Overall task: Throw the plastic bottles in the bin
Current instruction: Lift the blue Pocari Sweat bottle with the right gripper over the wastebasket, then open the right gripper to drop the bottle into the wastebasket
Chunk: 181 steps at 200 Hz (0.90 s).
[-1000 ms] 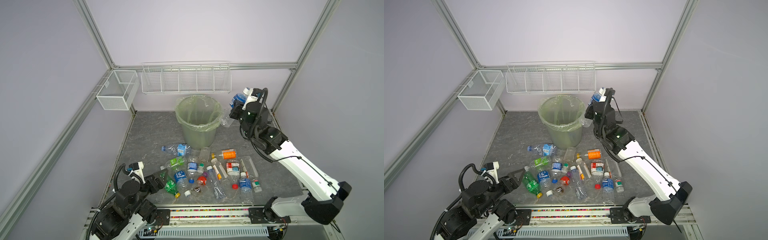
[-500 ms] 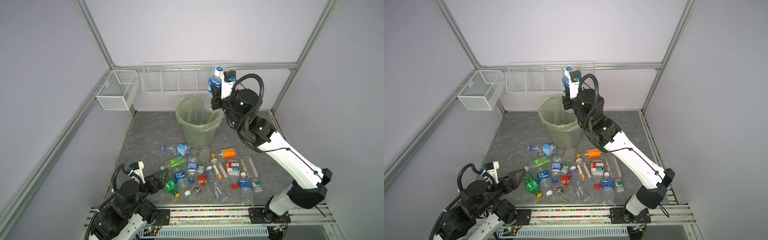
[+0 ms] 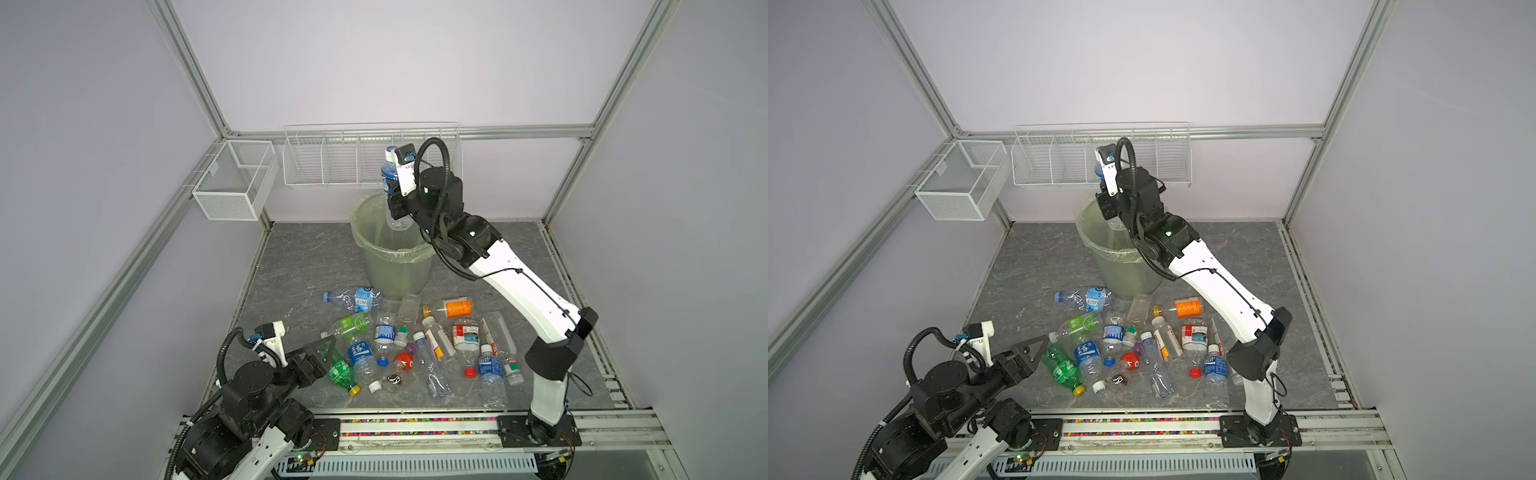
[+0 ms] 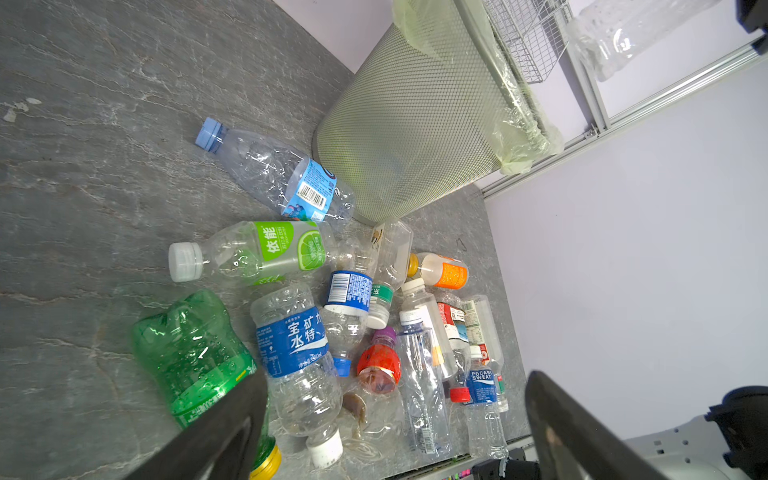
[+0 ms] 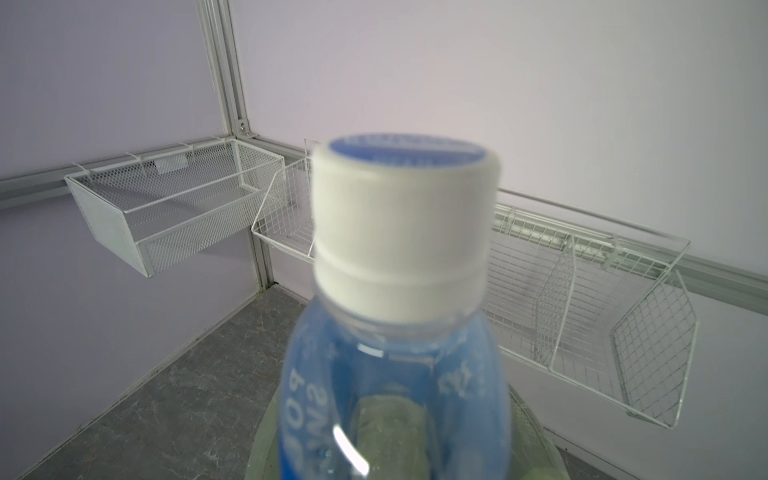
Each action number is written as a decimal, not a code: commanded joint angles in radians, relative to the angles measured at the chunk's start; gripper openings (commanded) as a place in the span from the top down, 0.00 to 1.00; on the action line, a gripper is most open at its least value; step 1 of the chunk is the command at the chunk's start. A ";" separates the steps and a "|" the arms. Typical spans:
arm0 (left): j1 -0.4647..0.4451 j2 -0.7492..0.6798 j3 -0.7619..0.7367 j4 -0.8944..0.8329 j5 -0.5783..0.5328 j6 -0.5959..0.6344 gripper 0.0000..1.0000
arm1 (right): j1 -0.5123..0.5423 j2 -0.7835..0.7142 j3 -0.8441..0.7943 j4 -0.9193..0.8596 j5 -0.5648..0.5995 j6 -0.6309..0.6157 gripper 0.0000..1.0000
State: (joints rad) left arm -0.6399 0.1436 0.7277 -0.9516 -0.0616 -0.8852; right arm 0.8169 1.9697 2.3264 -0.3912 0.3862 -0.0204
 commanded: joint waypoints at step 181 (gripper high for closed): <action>-0.001 -0.018 0.017 -0.038 -0.007 -0.008 0.04 | -0.074 -0.011 0.047 -0.216 -0.090 0.182 0.12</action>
State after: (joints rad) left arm -0.6399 0.1295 0.7311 -0.9630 -0.0620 -0.8856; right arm 0.7406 2.0022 2.4107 -0.6468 0.3119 0.1471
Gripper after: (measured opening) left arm 0.956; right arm 0.881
